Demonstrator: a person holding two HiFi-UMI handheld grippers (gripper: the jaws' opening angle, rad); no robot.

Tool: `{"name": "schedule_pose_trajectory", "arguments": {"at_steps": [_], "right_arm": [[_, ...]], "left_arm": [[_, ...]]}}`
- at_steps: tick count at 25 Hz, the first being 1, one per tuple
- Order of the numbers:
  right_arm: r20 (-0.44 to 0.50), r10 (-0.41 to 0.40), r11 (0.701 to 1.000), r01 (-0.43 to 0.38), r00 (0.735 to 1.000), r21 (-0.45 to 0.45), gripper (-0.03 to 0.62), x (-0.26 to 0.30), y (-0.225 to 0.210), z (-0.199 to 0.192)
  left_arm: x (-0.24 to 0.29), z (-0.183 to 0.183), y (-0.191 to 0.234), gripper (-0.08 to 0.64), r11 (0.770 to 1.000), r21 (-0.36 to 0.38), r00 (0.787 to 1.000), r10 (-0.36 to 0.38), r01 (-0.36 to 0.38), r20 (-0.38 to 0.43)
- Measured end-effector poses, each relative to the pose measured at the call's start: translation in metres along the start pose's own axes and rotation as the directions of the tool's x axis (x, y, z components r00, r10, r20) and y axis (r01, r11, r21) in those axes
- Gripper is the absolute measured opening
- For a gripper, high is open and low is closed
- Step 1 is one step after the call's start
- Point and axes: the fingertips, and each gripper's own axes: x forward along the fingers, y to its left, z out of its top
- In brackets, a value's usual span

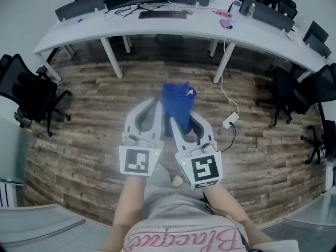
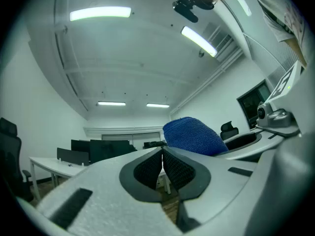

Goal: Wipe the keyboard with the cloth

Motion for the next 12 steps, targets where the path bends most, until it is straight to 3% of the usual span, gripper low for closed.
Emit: {"name": "schedule_pose_trajectory", "arguments": {"at_steps": [12], "right_arm": [[-0.019,0.024,1.000,-0.024,1.000,-0.001,0.101,0.004,-0.002,0.002]], "left_arm": [[0.003,0.009,-0.002,0.006,1.000,0.011,1.000,-0.005,0.005,0.006]]}}
